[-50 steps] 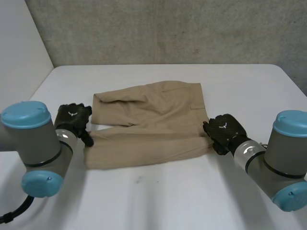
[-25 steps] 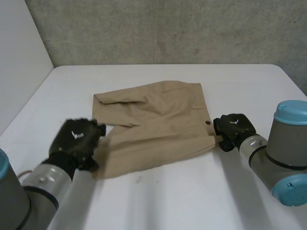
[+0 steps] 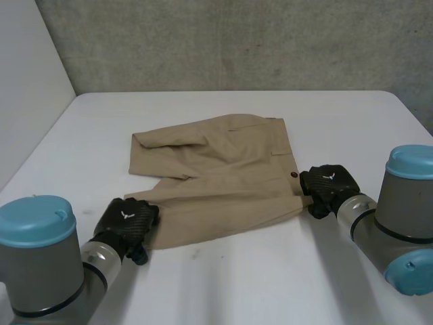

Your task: Fold the shorts.

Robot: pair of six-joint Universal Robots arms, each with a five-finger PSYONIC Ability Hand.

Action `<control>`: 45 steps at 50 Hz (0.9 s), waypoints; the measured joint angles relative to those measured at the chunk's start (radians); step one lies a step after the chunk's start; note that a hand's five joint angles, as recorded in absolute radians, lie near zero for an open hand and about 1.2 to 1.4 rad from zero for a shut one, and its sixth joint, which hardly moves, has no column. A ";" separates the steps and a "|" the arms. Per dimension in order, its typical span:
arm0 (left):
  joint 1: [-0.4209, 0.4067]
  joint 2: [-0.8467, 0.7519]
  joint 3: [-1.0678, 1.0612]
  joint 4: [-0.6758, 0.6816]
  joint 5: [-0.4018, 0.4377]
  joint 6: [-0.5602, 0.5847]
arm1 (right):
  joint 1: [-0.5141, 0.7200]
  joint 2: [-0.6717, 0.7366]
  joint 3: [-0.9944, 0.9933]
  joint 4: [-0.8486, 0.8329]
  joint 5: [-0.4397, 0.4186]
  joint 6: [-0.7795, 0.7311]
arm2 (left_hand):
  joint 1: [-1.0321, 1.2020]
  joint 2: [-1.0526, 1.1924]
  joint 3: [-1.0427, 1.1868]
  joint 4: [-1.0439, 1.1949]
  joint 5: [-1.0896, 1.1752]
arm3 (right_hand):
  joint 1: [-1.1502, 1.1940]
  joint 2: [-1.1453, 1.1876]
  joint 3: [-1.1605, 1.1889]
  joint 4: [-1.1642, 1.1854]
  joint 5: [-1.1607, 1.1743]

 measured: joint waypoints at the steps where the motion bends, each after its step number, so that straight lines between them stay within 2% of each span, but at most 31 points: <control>1: 0.002 -0.006 0.002 0.006 0.000 0.001 | 0.000 0.000 0.000 0.000 0.000 0.000 | 0.000 0.000 0.000 0.000 0.000 | 0.000 0.000 0.000 0.000 0.000; 24: 0.041 -0.095 0.047 0.074 0.000 0.011 | 0.002 0.001 0.004 -0.002 0.000 -0.002 | 0.112 0.107 0.110 0.109 0.104 | 0.000 0.000 0.000 0.000 0.000; 27: 0.041 -0.101 0.051 0.074 0.000 0.011 | 0.002 0.000 0.005 -0.002 0.000 -0.002 | 0.255 0.232 0.237 0.233 0.228 | 0.000 0.000 0.000 0.000 0.000; 28: 0.041 -0.103 0.053 0.074 0.000 0.011 | 0.002 -0.001 0.006 -0.002 0.000 -0.003 | 0.543 0.505 0.508 0.508 0.502 | 0.000 0.000 0.000 0.000 0.000; 33: 0.043 -0.096 0.057 0.072 -0.001 0.012 | 0.002 -0.003 0.008 -0.001 0.000 -0.003 | 0.567 0.626 0.627 0.627 0.567 | 0.000 0.000 0.000 0.000 0.000; 38: 0.046 -0.036 0.060 0.056 -0.001 0.015 | 0.001 -0.014 0.008 0.003 0.002 -0.007 | 0.567 0.629 0.628 0.638 0.567 | 0.000 0.000 0.000 0.000 0.000; 45: 0.043 0.146 0.052 -0.053 0.005 0.001 | 0.003 -0.090 0.027 0.080 0.010 -0.084 | 0.567 0.630 0.628 0.640 0.567 | 0.000 0.000 0.000 0.000 0.000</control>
